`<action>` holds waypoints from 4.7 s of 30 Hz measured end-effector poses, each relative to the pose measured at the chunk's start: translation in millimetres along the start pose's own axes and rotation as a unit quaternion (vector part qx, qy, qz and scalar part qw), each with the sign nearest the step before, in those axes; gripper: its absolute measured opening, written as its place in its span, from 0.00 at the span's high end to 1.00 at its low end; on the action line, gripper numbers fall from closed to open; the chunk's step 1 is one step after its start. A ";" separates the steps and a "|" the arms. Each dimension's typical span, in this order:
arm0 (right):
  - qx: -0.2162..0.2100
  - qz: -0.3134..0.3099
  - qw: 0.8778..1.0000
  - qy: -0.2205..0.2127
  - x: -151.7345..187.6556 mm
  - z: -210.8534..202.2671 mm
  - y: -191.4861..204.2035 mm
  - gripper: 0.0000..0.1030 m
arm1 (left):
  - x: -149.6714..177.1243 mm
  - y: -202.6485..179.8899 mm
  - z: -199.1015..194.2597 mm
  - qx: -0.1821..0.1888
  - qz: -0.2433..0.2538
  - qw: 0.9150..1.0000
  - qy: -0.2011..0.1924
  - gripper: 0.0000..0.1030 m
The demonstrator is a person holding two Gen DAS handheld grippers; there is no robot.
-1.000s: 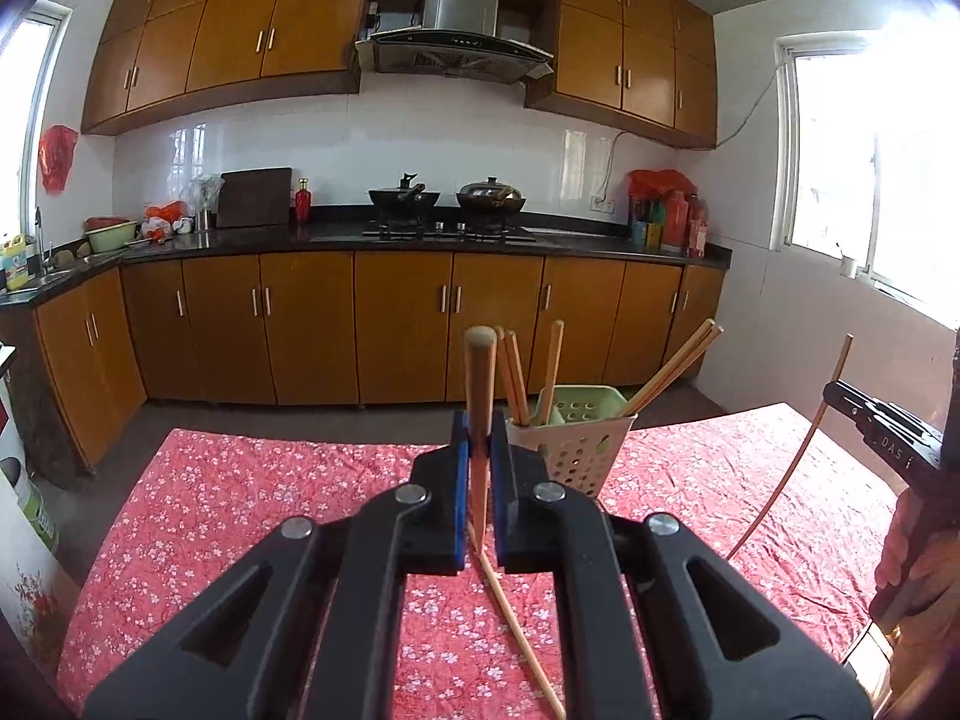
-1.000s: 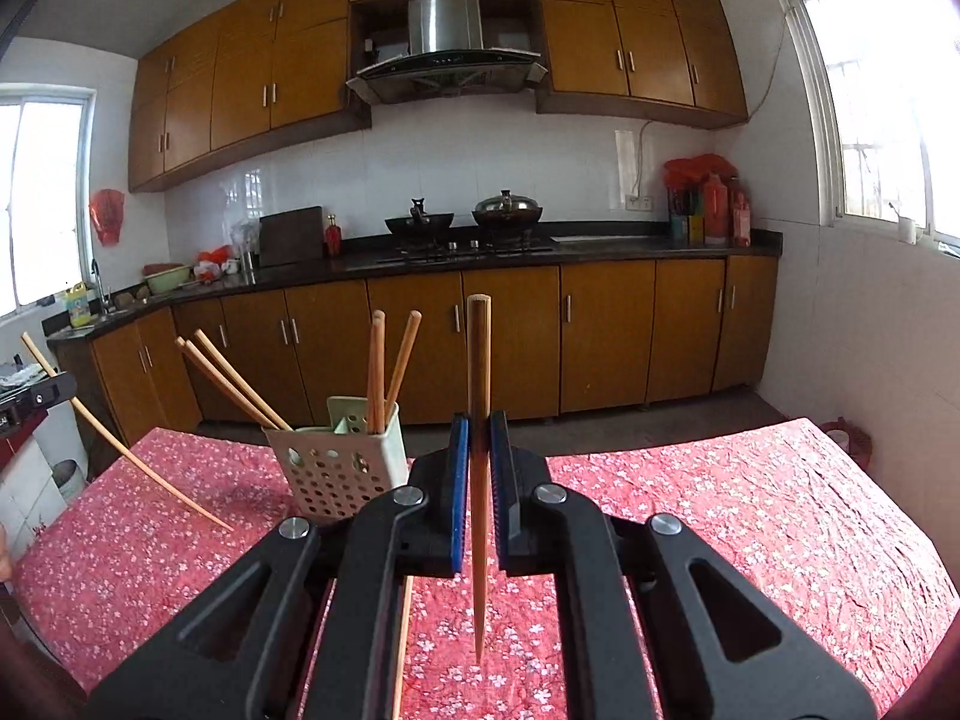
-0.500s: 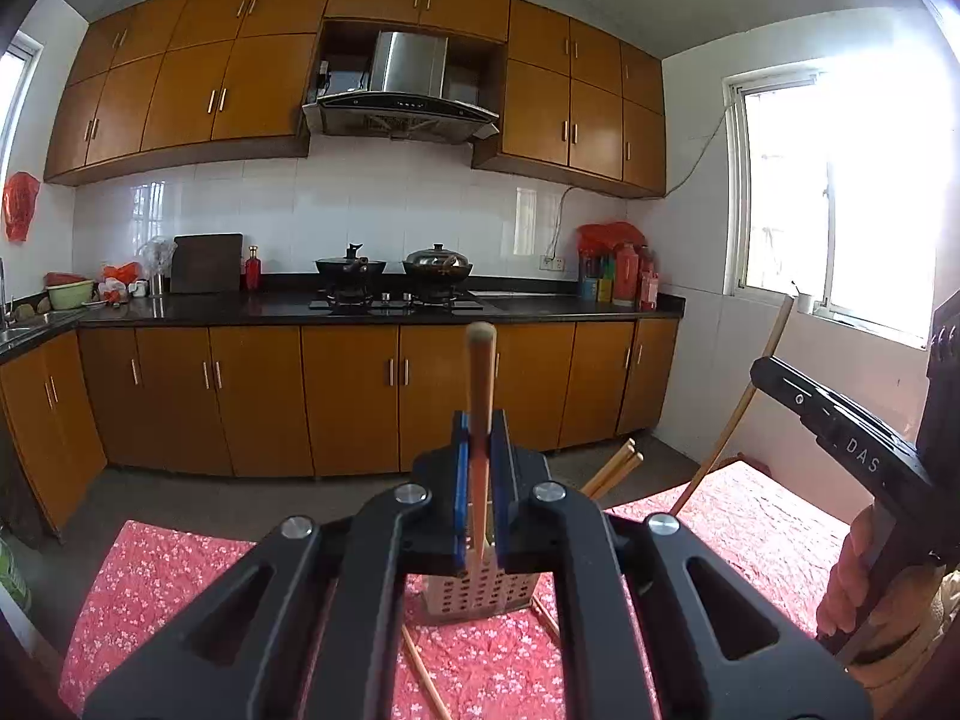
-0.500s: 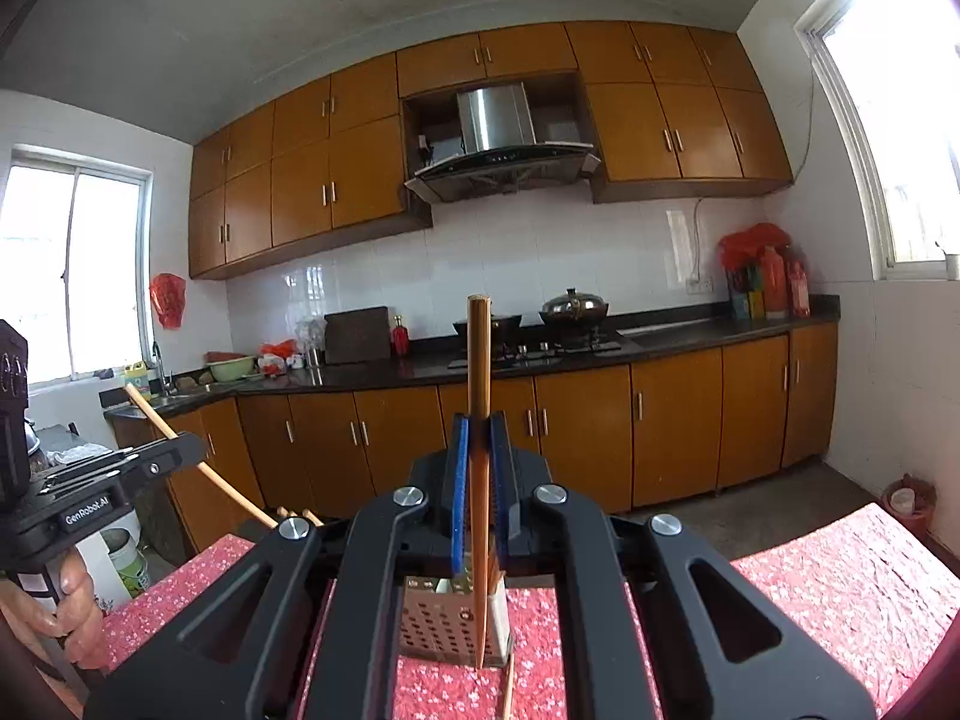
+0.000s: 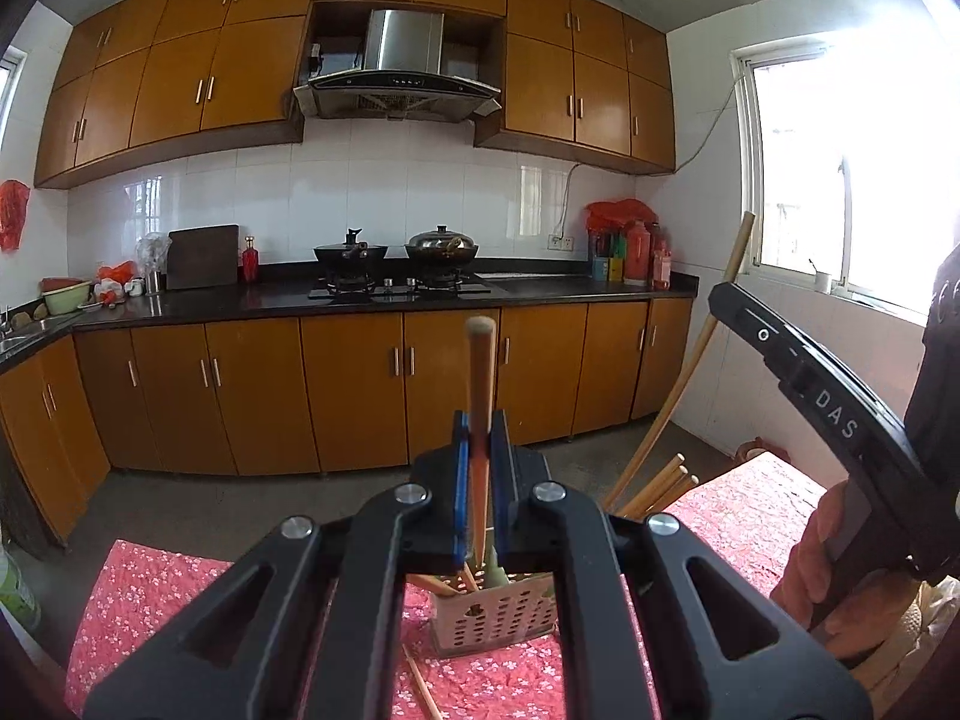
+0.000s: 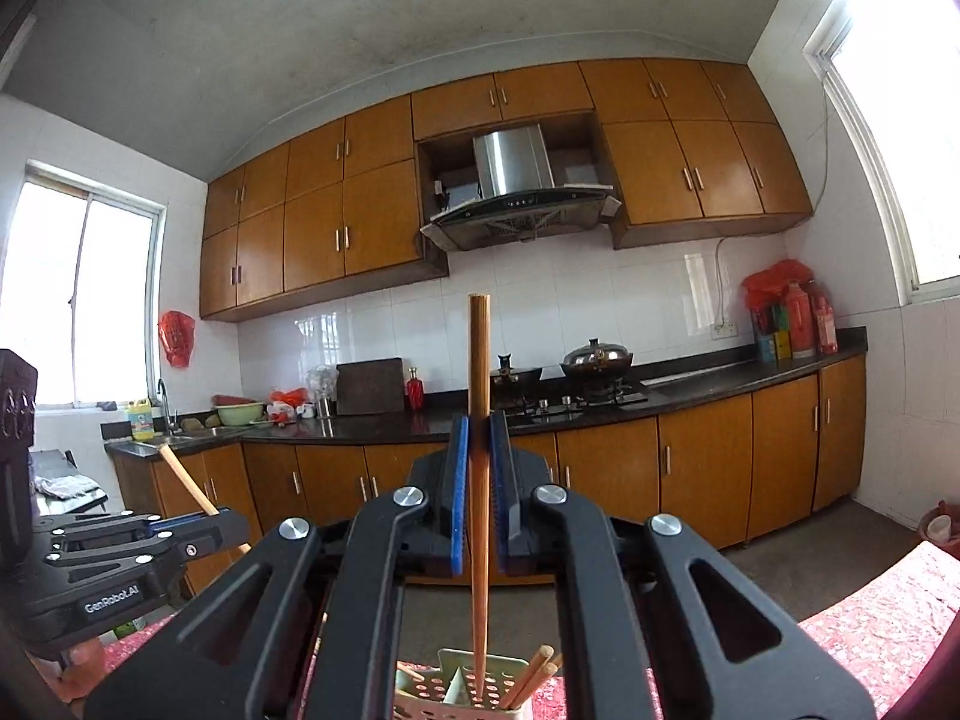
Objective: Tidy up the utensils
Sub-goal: 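Open both grippers to drop the chopsticks into the holder, then lower both grippers to the table and grasp one chopstick each, then hold the grasped chopsticks closed in both grippers on the table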
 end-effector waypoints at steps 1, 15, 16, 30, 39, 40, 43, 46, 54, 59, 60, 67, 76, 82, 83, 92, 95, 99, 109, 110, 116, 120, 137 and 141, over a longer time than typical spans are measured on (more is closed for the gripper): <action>0.001 0.002 1.000 0.004 6.7 5.3 -1.6 0.93 | 2.3 1.6 4.6 -0.001 -0.001 1.000 0.003 0.93; 0.056 -0.019 0.995 0.084 33.0 -44.3 -25.6 0.59 | 23.4 22.9 -1.1 -0.014 -0.026 1.000 0.005 0.84; 0.060 -0.024 0.993 0.096 36.3 -51.9 -27.2 0.59 | 22.4 25.4 -10.1 -0.017 -0.027 0.999 0.000 0.84; 0.097 -0.009 0.930 0.355 188.4 -108.3 -44.5 0.66 | 153.5 60.8 -70.9 -0.090 -0.031 0.990 0.103 0.80; 0.051 0.002 0.895 0.442 252.4 -100.0 -6.1 0.78 | 240.8 48.8 -45.2 -0.072 -0.053 0.975 0.205 0.80; 0.048 0.000 0.892 0.450 257.7 -97.6 -3.0 0.79 | 243.6 47.6 -42.9 -0.069 -0.055 0.974 0.210 0.80; 0.049 -0.012 0.884 0.464 269.5 -94.3 3.2 0.81 | 251.8 41.1 -35.3 -0.060 -0.058 0.971 0.223 0.80; 0.053 -0.021 0.880 0.472 274.3 -89.6 4.5 0.92 | 257.7 35.2 -30.5 -0.053 -0.057 0.969 0.235 0.80; 0.111 0.004 0.879 0.463 266.9 -87.9 -35.8 0.93 | 272.6 14.7 -14.4 -0.029 -0.053 0.961 0.268 0.80; 0.114 0.007 0.879 0.463 264.6 -92.4 -41.6 0.93 | 286.3 4.5 -5.9 -0.029 -0.033 0.955 0.295 0.80; 0.114 0.006 0.879 0.463 264.6 -92.7 -41.5 0.93 | 288.9 5.1 -4.2 -0.034 -0.030 0.953 0.299 0.85; 0.122 -0.012 0.880 0.460 265.3 -84.3 -45.6 0.93 | 289.7 38.9 0.2 -0.073 -0.032 0.950 0.302 0.92; 0.130 -0.034 0.882 0.452 264.8 -67.8 -69.6 0.92 | 289.6 76.2 1.6 -0.102 -0.044 0.949 0.297 0.88; 0.132 -0.033 0.888 0.440 265.7 -63.6 -74.5 0.91 | 289.0 76.4 2.9 -0.099 -0.053 0.949 0.295 0.88; 0.132 -0.032 0.888 0.440 266.1 -63.6 -74.2 0.91 | 288.9 76.4 2.4 -0.098 -0.054 0.949 0.296 0.88; 0.133 -0.035 0.887 0.440 266.7 -63.6 -73.7 0.91 | 288.3 79.6 2.2 -0.096 -0.063 0.948 0.296 0.88; 0.133 -0.034 0.887 0.440 267.0 -63.5 -73.2 0.91 | 287.9 80.2 1.7 -0.097 -0.063 0.948 0.296 0.88; 0.133 -0.034 0.887 0.440 267.0 -63.6 -72.9 0.91 | 287.8 80.3 1.9 -0.096 -0.065 0.948 0.296 0.88; 0.133 -0.033 0.887 0.440 266.9 -63.8 -73.4 0.91 | 287.2 80.4 2.2 -0.096 -0.067 0.948 0.296 0.88; 0.133 -0.033 0.887 0.441 266.9 -63.8 -73.4 0.91 | 287.4 80.3 2.3 -0.096 -0.067 0.948 0.297 0.88; 0.133 -0.033 0.887 0.441 267.0 -63.7 -73.5 0.91 | 287.2 80.2 2.4 -0.096 -0.067 0.948 0.297 0.88; 0.133 -0.033 0.887 0.441 266.9 -63.6 -73.8 0.91 | 287.2 80.3 2.4 -0.097 -0.068 0.947 0.298 0.88; 0.134 -0.030 0.887 0.441 267.6 -64.5 -72.0 0.91 | 287.6 75.3 -0.1 -0.101 -0.059 0.946 0.301 0.88; 0.131 -0.023 0.888 0.441 268.5 -64.4 -71.4 0.91 | 288.2 73.7 -3.8 -0.098 -0.056 0.947 0.302 0.88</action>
Point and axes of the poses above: each gripper's, at about its wrist camera, not at the fingertips, and z roughly the way its jaws point, y to its left, x to its underside, the point moved 5 cm from there along z, roughly the way its jaws point, and after that the axes turned 4 degrees about -y, right-handed, at the moved point
